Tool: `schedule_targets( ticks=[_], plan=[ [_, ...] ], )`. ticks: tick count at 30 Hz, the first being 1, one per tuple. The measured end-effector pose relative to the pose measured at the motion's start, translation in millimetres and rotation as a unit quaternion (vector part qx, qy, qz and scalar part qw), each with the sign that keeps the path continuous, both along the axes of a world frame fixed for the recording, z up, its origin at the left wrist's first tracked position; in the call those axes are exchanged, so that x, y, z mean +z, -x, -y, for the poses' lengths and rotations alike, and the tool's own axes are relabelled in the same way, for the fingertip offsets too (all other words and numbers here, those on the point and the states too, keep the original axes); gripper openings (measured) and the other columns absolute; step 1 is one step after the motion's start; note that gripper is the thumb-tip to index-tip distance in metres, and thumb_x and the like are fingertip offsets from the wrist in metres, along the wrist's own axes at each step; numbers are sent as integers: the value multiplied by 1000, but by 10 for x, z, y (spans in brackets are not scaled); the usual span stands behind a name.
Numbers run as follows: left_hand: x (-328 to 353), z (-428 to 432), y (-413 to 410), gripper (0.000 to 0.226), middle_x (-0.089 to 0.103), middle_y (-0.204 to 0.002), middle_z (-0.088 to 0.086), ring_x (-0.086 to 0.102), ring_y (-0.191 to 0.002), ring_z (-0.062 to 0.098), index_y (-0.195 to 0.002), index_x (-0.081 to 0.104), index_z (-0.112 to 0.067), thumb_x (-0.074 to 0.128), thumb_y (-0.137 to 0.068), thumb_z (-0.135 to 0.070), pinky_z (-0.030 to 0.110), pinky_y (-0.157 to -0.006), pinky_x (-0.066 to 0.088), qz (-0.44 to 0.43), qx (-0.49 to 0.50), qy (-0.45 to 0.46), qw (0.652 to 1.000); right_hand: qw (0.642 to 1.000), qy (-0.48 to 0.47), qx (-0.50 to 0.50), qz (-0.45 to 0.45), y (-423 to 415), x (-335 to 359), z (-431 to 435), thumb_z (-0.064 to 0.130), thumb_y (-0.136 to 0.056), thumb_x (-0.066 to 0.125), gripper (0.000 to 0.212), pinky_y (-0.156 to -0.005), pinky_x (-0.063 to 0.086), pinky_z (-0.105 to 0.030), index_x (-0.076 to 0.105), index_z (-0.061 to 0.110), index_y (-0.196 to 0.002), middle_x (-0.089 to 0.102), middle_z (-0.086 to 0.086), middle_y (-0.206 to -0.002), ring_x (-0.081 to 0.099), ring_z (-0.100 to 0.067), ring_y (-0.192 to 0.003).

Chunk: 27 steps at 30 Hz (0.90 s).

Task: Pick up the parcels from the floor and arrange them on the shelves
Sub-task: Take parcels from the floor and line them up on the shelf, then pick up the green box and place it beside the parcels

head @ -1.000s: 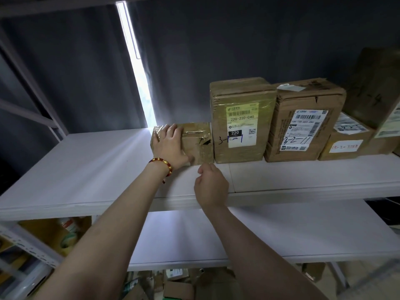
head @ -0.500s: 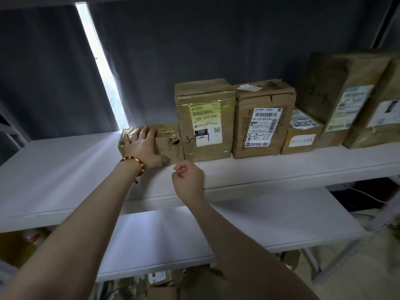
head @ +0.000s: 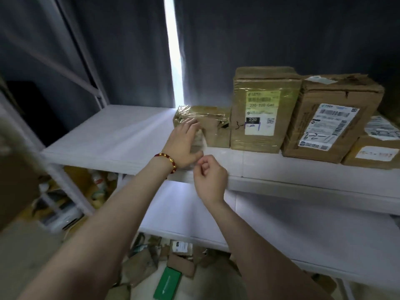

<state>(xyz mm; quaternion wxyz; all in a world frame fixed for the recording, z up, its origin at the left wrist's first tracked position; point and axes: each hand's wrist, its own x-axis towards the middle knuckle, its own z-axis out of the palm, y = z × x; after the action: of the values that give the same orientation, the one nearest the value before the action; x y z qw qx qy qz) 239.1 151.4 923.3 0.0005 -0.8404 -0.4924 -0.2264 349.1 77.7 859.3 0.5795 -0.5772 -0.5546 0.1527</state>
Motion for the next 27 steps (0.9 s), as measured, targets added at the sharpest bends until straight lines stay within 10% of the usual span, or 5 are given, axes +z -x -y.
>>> schedule_targets(
  ticks=[20,27],
  plan=[
    [-657,1573,2061,78,29,-156,12,23,-145,29,-147,37,-11,69,-81,-39,39,-117,19,-12,234,83,969,964,213,150,-51,1555,-686,723,12,-93,56,34,-45,32,-12,49,13,-59,46,5,-54,41,-9,-50],
    [-1150,2037,2450,80,26,-158,11,22,-145,29,-149,33,-15,63,-82,-45,46,-119,23,-19,230,167,959,948,296,109,-30,1815,-1115,1170,14,-92,54,42,-50,33,-29,41,17,-53,45,0,-54,42,-16,-52]
  ],
)
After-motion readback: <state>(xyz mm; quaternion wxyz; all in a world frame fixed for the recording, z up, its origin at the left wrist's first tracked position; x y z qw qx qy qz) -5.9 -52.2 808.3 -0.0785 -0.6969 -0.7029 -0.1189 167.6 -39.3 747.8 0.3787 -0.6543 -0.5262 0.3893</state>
